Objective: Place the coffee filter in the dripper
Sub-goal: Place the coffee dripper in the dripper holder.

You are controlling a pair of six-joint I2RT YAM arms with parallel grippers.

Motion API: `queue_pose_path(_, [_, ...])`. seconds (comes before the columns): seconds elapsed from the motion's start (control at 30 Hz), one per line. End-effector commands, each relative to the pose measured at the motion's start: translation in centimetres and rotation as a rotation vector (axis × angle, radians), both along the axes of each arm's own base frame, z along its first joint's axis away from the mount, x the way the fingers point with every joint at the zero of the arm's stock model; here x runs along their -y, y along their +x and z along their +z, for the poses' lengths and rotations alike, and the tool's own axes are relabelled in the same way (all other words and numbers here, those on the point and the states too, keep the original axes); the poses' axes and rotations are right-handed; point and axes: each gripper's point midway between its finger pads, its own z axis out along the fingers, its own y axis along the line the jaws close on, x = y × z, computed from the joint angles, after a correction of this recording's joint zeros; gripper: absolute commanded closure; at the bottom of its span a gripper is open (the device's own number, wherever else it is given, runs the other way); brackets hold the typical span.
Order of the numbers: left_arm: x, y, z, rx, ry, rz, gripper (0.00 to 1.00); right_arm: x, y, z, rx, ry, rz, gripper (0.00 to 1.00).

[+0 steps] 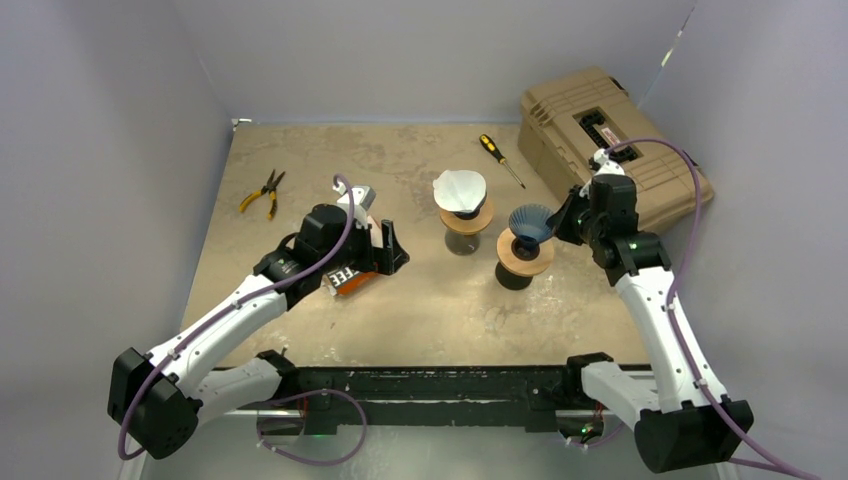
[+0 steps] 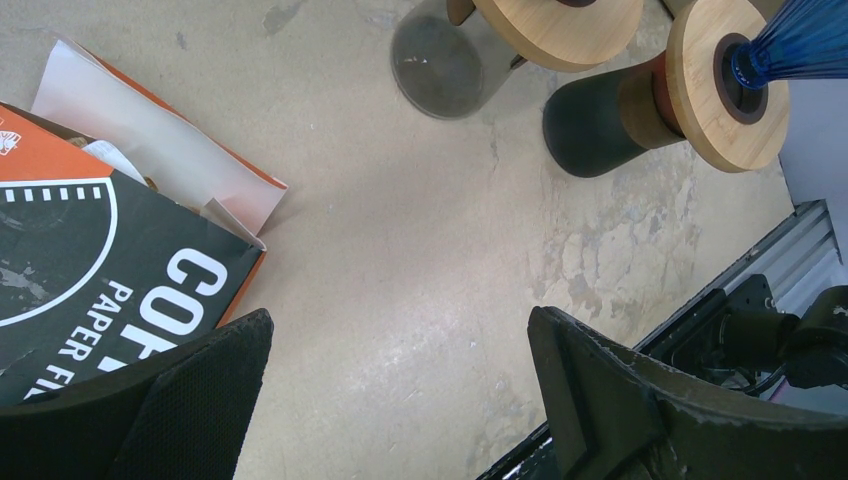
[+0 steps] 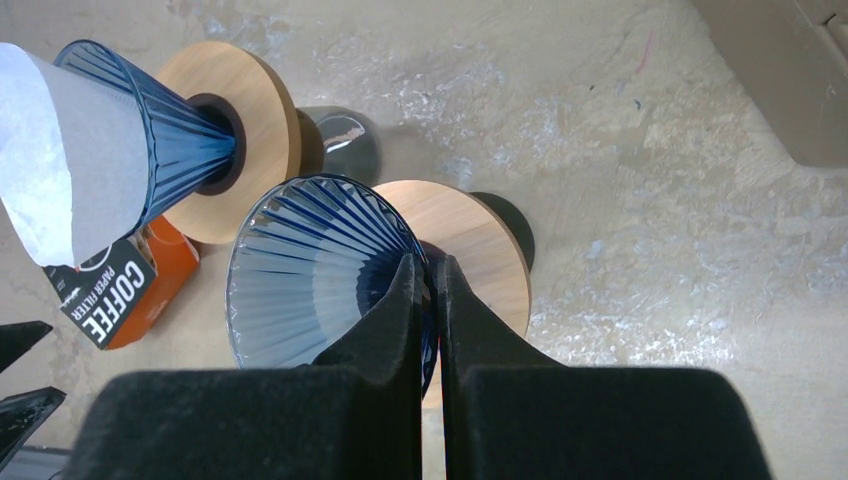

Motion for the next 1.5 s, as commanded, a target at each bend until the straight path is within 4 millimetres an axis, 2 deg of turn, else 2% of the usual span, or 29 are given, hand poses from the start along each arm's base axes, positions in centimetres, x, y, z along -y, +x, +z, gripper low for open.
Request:
queue_pose_path(0.0, [0.6, 0.7, 2.0, 0.05, -0.042, -0.011, 0.01, -0.3, 1.1, 1.0, 0.066, 0.022, 0.017, 1.0])
queue_pose_path(0.3, [0.7, 0.8, 1.7, 0.047, -0.041, -0.009, 0.01, -1.2, 0.9, 0.0, 0.058, 0.05, 0.058, 1.0])
queue_pose_path(0.53, [0.7, 0.7, 1.6, 0.045, -0.042, -0.01, 0.01, -0.8, 0.5, -0.8, 0.045, 0.033, 0.053, 1.0])
queue_pose_path(0.57, [0.7, 0.7, 1.6, 0.043, -0.042, -0.01, 0.01, -0.9, 0.5, -0.9, 0.045, 0.028, 0.06, 0.98])
queue_pose_path(0.63, [0.7, 0.7, 1.7, 0.047, -0.044, -0.012, 0.01, -0.9, 0.4, -0.9, 0.044, 0.02, 0.071, 0.82])
queue_pose_path(0.67, [0.7, 0.7, 1.8, 0.049, -0.045, -0.013, 0.0, -0.9, 0.3, -0.9, 0.045, 0.018, 0.072, 0.78])
queue_pose_path(0.9, [0.8, 0.7, 1.9, 0.055, -0.052, -0.018, 0.01, -0.3, -0.2, -0.1, 0.06, -0.007, 0.057, 0.61])
queue_pose_path(1.07, [0.9, 0.7, 1.8, 0.05, -0.056, -0.016, 0.01, 0.1, -0.6, 0.3, 0.06, -0.023, 0.047, 0.59])
queue_pose_path(1.47, [0.7, 0.9, 2.2, 0.064, -0.057, 0.0, 0.01, 0.7, -2.1, 0.2, 0.018, -0.038, 0.026, 0.64])
